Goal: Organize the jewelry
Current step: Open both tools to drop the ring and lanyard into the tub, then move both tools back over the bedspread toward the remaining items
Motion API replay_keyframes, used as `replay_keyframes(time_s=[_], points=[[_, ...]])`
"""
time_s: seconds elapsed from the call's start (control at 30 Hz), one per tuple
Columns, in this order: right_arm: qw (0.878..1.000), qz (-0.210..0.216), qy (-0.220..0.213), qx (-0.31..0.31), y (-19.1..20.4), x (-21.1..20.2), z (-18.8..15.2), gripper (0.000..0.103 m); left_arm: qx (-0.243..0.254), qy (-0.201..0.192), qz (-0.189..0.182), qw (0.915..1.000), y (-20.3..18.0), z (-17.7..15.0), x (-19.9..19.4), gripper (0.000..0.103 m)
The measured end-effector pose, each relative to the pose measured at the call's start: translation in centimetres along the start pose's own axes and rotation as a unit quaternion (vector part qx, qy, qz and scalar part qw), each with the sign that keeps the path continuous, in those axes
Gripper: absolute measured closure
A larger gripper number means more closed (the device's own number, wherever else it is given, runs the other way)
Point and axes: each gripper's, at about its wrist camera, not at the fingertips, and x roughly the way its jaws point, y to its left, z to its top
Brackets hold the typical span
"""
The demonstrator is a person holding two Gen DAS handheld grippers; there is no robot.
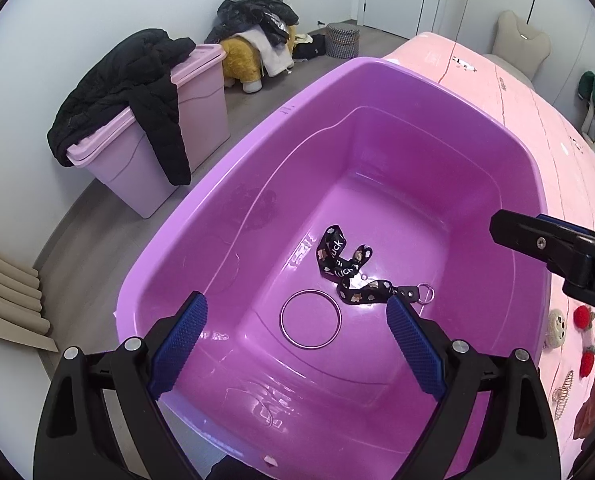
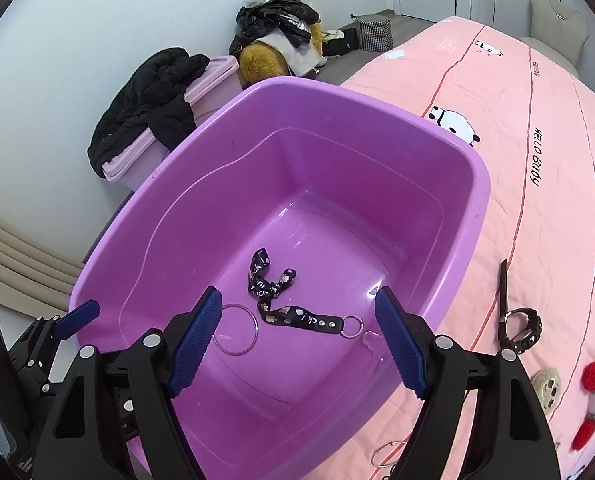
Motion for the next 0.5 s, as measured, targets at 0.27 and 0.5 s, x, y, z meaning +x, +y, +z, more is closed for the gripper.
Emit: replay_keyframes(time_s=[0.27, 0.5], points=[[0.999, -0.005, -0.044, 0.002, -0.5, -4.1, -2.8, 0.028, 0.008, -0.035, 0.008, 0.9993, -0.8, -1.4, -3.2, 0.014], [0.996, -0.013, -0.087, 0.018, -2.2, -8.9, -6.7, 0.028, 0.023, -0.057, -0.003, 0.9981, -2.4, -3.5, -6.3, 0.014]])
